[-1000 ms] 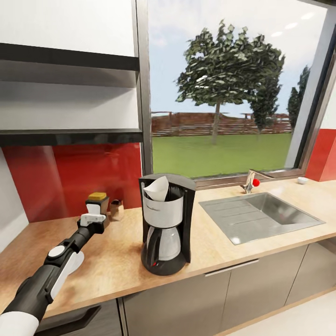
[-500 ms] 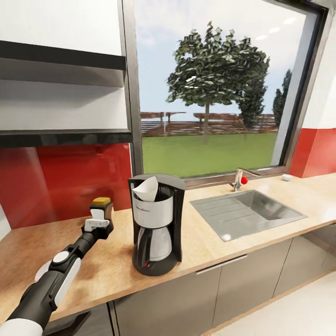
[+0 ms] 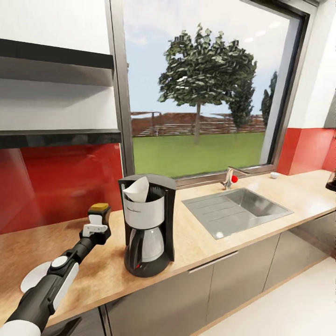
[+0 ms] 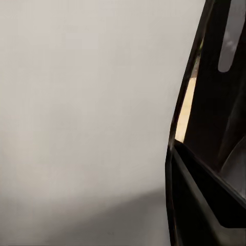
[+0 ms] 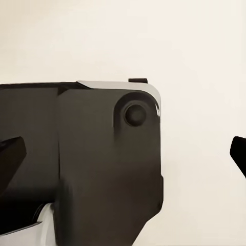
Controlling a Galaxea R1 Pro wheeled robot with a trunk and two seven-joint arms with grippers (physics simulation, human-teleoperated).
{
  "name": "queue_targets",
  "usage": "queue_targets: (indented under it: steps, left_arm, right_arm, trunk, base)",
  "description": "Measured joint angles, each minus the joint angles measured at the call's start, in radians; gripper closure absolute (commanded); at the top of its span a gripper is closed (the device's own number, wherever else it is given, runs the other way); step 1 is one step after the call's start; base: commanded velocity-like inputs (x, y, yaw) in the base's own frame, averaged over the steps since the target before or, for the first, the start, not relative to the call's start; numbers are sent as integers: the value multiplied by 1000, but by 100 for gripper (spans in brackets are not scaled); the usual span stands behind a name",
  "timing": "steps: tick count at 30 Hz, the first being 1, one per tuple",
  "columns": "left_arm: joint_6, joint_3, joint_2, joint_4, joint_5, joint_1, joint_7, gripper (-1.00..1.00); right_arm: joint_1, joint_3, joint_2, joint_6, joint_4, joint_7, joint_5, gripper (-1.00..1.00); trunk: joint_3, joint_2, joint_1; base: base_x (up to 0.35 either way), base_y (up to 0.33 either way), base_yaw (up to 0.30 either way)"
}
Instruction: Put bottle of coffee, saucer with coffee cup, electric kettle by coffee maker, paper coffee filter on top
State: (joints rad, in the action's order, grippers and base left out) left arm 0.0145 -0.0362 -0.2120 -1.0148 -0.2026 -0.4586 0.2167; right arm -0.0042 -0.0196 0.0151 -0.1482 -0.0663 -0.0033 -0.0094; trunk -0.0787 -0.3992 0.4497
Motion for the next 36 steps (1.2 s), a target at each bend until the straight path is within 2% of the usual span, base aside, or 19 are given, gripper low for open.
queue_targets:
  steps: [4, 14, 32, 36]
  left_arm:
    - [-109, 0, 2, 79, -2, 0, 0, 100]
    - [-191, 2, 2, 218, 0, 1, -2, 100]
    - [-195, -6, 9, 229, -1, 0, 0, 100]
    - [-198, -5, 9, 256, 0, 0, -1, 100]
  right_arm:
    - [0, 0, 0, 0, 0, 0, 0, -100]
    - [0, 3, 0, -1, 1, 0, 4, -100]
    - [0, 3, 1, 0, 0, 0, 3, -100]
    - [0, 3, 0, 0, 1, 0, 3, -100]
  trunk:
    - [0, 0, 0]
    - [0, 0, 0]
    - [0, 0, 0]
    - [0, 0, 0]
  base:
    - [0, 0, -10]
    - [32, 0, 0]
    - [131, 0, 0]
    - [12, 0, 0]
